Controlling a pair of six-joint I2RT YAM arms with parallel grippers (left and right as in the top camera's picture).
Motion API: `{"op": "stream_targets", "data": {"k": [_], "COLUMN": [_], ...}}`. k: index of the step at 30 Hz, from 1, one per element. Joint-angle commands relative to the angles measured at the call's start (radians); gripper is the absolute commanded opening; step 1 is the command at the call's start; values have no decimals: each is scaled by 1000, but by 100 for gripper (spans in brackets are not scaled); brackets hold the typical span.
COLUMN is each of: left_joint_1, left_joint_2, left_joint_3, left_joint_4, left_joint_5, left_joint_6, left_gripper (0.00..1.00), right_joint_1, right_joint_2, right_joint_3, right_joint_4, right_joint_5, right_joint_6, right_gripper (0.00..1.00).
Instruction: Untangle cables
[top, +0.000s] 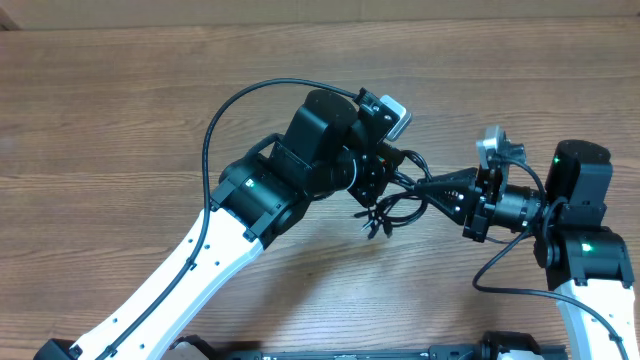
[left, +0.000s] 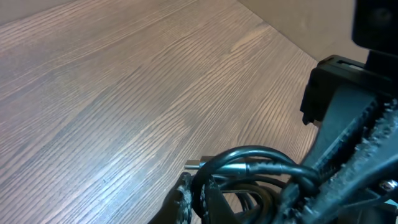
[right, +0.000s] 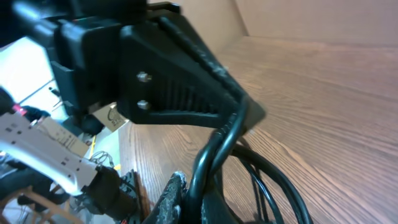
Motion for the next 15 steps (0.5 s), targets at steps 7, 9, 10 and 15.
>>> {"op": "stream_targets", "data": {"k": [7,9,10,15], "left_joint_1": [50,50,50,50], "left_joint_2": [3,3,3,3], "left_joint_3": [5,5,5,5], "left_joint_4": [13,14,16,41], "left_joint_5": [-142,-142,-142,-119], "left_joint_6": [-5,11,25,148], "left_gripper": [4,4,4,4], "right_joint_1": [-2,-2,-2,-2], "right_joint_2": [-18,-18,-18,-18], "right_joint_3": [15,15,15,15], "right_joint_4": [25,29,34,63], "right_joint_5": [-275,-280,-287,-317], "right_joint_6": [-92,-92,-92,-92], "right_gripper": [4,4,4,4]}}
